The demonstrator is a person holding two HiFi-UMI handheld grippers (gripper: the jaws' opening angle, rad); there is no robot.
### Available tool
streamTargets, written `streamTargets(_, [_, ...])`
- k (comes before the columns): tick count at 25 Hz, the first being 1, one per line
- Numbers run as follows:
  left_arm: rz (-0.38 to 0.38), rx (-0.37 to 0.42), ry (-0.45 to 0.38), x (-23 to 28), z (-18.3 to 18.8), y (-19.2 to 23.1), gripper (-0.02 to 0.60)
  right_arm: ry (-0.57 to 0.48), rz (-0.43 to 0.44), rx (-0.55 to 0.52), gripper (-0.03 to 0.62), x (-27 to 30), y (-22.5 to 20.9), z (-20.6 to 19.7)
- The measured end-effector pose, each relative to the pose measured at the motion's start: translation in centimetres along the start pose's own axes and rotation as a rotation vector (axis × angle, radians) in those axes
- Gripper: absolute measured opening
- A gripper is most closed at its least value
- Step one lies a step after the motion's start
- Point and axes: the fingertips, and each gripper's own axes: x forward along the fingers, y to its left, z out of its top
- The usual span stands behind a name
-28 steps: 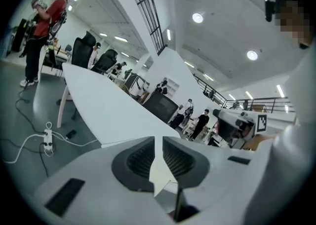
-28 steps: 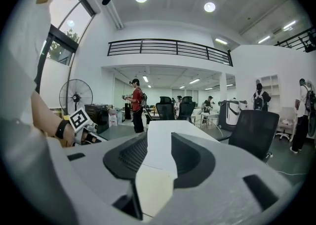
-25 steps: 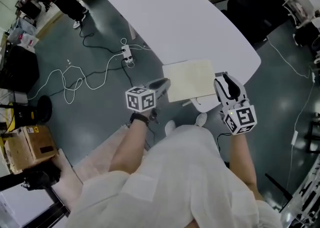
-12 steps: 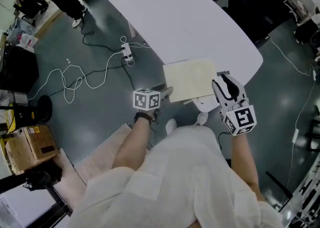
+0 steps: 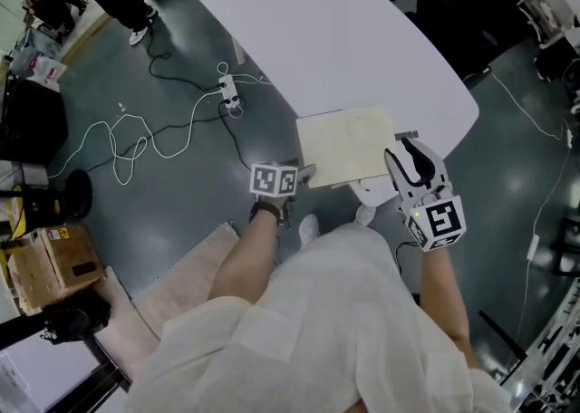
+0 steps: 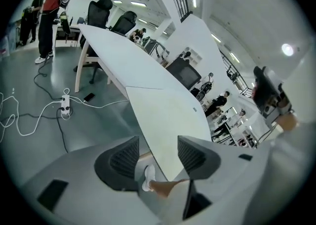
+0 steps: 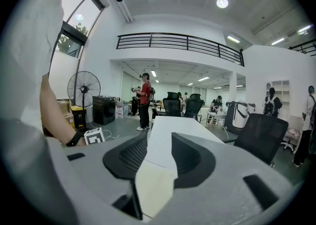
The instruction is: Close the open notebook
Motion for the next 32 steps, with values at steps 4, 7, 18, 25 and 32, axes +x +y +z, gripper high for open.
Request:
streamTargets(4, [-0.002,-0.023,0.045,1.0,-0.9,0.0,0.222,0.004,0.004,-0.008,0.156,0.2,-0.2,0.1])
streamTargets(7, [-0.021,-0.055,0.067,1.8,-1.5,-0.2,0.235,0.008,0.003,-0.017,0.156,0.2,-0.3,0.1])
streamTargets(18, [-0.059,-0.098,0.118,2.9,-2.4,-1.0,0.244,0.019,-0.008,-0.024,0.156,0.2,-0.5,0.3])
streamTargets(25, [-0.052,-0.064,0.113,2.4,-1.9,-1.4,0.244,0.01,-0.015,-0.028,0.155,0.1,-0.6,0.5])
streamTargets(32, [-0.058,-0.052,0.094,1.5,-1.3,-2.3,0.244,-0.004,-0.024,-0.024,0.153,-0.2,-0.7,0.8])
